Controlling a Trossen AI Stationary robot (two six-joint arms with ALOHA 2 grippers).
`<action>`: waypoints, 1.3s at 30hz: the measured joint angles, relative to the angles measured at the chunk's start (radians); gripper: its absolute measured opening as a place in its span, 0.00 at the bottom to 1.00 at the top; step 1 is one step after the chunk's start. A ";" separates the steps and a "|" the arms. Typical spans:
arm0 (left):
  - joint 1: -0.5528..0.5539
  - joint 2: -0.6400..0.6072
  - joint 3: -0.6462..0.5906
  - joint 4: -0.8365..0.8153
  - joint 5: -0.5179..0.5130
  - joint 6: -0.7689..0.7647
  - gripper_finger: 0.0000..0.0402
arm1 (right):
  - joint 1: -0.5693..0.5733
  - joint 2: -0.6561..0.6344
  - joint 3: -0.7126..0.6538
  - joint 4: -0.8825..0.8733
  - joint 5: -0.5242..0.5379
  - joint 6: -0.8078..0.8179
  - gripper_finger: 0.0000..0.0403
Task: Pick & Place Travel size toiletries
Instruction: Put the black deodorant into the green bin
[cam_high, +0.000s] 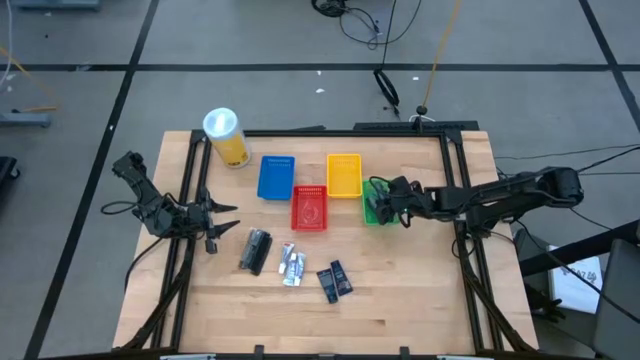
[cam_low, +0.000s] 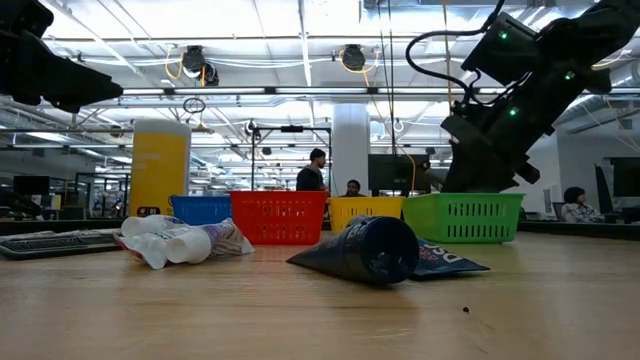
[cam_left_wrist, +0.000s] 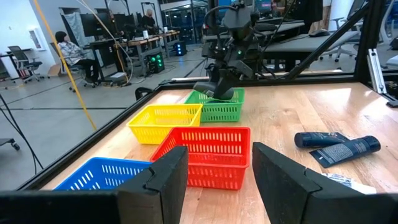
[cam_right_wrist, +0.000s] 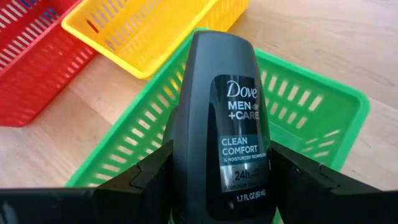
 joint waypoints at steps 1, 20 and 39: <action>0.000 0.000 0.000 0.001 0.000 0.000 0.45 | 0.000 0.000 0.000 -0.006 0.000 0.001 0.52; 0.000 0.000 0.000 0.000 0.000 0.000 0.45 | 0.001 -0.002 0.000 -0.036 -0.027 -0.008 0.56; 0.000 0.000 0.000 0.000 0.000 0.000 0.45 | 0.003 -0.048 -0.002 0.021 -0.029 -0.042 0.56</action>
